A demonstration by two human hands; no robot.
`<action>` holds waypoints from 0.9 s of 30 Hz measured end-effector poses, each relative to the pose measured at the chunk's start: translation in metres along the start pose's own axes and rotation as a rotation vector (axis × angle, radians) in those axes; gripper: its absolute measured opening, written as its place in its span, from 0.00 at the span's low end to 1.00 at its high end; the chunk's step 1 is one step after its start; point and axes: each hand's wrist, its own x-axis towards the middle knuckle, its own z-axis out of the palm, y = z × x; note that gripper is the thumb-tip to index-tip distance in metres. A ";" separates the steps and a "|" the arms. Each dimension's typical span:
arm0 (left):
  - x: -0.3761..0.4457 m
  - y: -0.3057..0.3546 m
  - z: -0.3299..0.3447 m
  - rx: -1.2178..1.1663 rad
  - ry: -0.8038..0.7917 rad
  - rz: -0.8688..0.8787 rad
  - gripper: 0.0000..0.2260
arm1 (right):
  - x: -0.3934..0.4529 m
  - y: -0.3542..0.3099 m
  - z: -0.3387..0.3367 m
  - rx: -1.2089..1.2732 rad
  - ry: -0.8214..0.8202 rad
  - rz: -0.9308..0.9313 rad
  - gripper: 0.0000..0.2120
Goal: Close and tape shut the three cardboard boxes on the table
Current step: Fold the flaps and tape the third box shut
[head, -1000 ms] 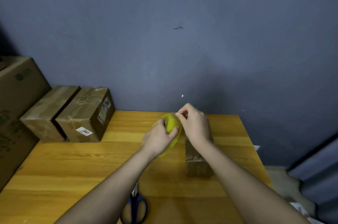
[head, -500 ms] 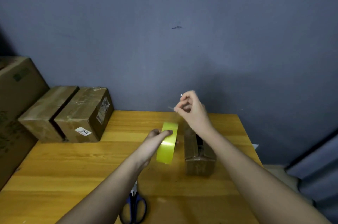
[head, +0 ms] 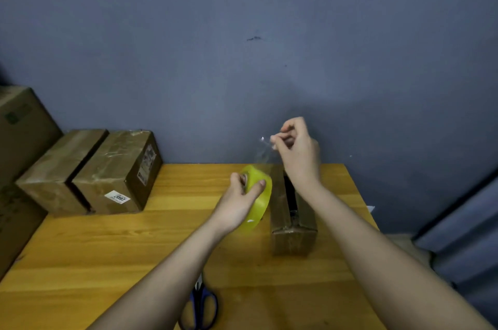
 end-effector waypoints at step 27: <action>-0.033 0.006 0.023 -0.401 -0.443 -0.299 0.12 | 0.019 0.046 -0.035 0.139 0.083 0.125 0.09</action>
